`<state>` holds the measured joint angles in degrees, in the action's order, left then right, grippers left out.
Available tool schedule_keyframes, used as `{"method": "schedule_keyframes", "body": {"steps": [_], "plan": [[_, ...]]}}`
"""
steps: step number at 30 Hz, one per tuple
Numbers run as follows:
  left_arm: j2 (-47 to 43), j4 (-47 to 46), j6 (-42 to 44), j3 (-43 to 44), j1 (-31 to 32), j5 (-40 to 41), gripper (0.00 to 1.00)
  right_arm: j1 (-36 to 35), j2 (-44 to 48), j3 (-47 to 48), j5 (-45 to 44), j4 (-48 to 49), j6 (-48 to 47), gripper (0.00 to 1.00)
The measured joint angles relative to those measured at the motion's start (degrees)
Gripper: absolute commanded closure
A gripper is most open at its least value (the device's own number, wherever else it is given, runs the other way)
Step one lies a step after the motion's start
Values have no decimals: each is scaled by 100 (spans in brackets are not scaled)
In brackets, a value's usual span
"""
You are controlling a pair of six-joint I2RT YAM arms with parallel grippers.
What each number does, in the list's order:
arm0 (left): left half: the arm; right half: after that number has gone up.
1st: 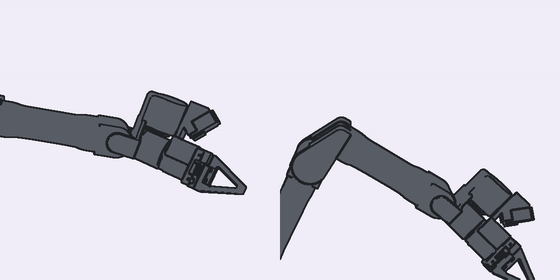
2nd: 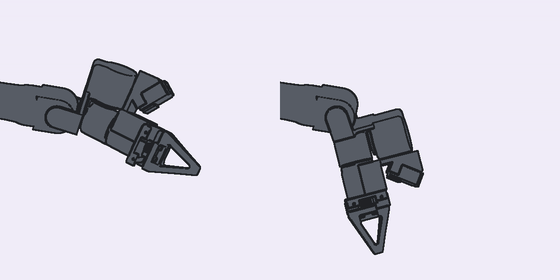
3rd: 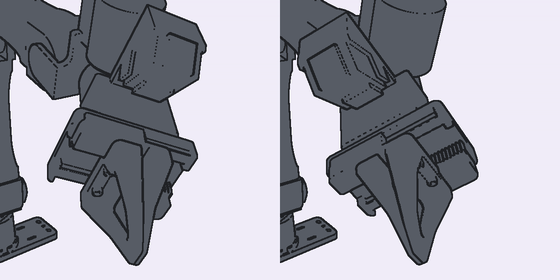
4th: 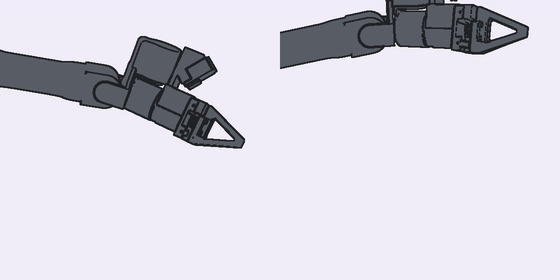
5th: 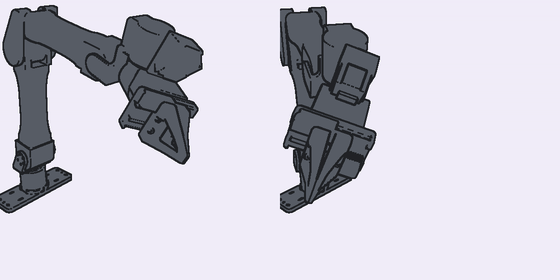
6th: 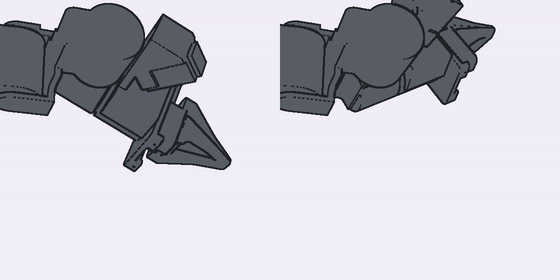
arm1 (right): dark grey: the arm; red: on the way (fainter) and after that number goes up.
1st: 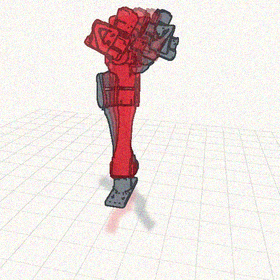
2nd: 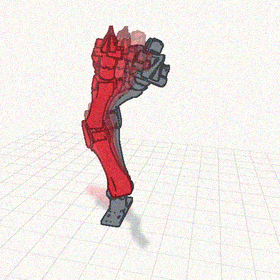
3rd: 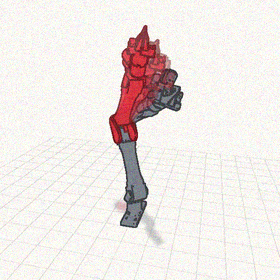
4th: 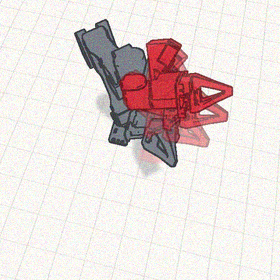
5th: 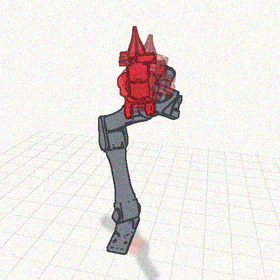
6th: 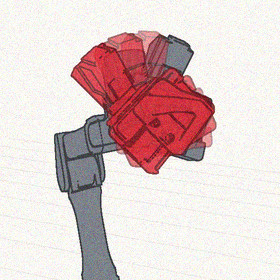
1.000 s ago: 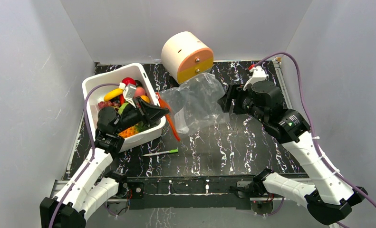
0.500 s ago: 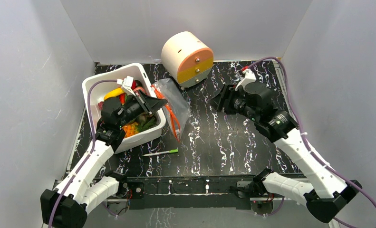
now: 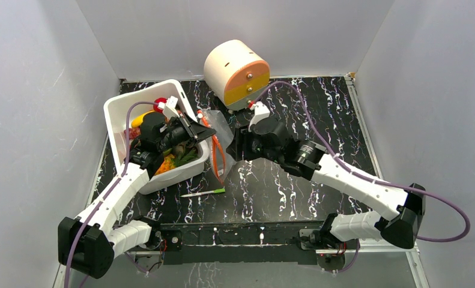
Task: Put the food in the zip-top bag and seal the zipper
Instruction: Adjust the zipper food storage bag at the center of the board.
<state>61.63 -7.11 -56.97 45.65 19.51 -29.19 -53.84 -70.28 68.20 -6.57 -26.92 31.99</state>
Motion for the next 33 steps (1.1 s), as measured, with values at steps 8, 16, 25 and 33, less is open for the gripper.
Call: {"method": "schedule_keyframes", "body": {"steps": [8, 16, 25, 33], "plan": [[-4, 44, -164, 11, 11, 2, 100, -350, -404, 33, -387, 103, 138, 53], [-15, 118, -273, 13, 13, 9, 100, -702, -1019, 389, -787, 188, 179, 52], [-22, 262, -376, 70, 15, 11, 100, -861, -1414, 638, -1873, 133, 33, 76], [-22, 452, -354, 118, 17, 24, 84, -896, -1419, 616, -2273, 225, -160, 100]]}}
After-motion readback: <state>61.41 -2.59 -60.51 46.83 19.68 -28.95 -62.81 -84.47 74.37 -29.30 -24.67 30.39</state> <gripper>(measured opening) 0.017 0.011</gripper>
